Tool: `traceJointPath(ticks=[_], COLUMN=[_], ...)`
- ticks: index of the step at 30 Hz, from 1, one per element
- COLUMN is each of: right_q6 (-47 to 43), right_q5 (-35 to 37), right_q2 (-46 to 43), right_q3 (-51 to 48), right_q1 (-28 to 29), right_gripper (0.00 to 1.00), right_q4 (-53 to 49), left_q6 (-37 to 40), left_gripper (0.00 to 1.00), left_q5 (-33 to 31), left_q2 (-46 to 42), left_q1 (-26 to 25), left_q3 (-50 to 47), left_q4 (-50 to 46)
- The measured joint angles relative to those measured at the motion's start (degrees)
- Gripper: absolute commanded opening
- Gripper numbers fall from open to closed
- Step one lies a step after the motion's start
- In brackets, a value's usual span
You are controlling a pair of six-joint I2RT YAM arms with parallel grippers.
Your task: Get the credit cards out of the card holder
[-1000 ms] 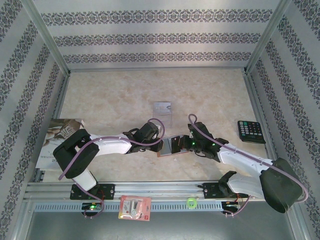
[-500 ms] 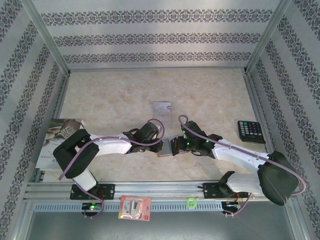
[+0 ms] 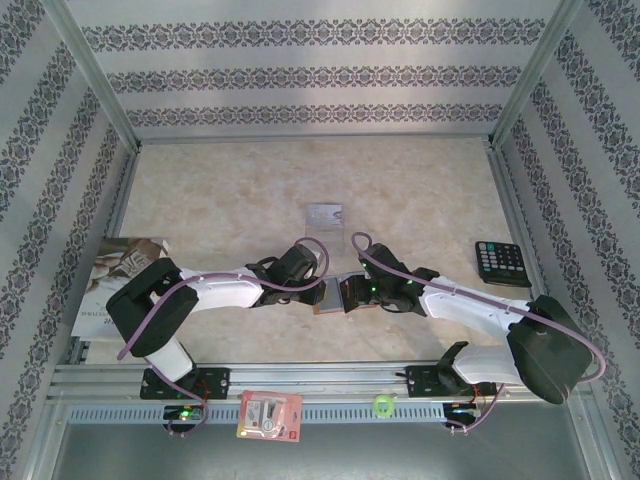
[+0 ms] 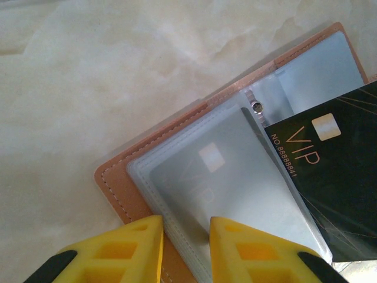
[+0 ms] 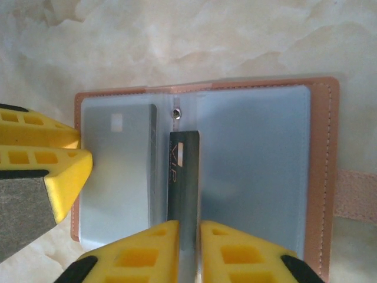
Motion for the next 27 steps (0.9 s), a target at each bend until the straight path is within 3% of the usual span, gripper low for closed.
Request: traceJointPath(ticks=[6,14,20,27], right_q6=[-0.72,-1.68,-1.57,-5.01], right_q5=[-0.28,-1.84,-2.38,-2.12], right_q2=[0.00,0.92,2.69,0.00], right_q3=[0.46,0.66,0.68,1.75], right_q1=[-0.61,-1.25,-1.22,-1.97], right_gripper=[0.00,0.16,0.00,0.00], right_q4=[0.35,1.05,1.79,-0.07], left_q6=[0.02,0.04,0.04,0.63], left_gripper=[0.28,0.28,0.28,0.40], left_q5=[0.42,0.90,1.05,1.53], left_q2=[0.00,0.00,0.00,0.00], left_q1=[0.09,0.39,0.39,0.42], left_q3=[0.15,0.26,0.26,0.26], left_q4=[-0.13,-0.35,-0.35,-0.52])
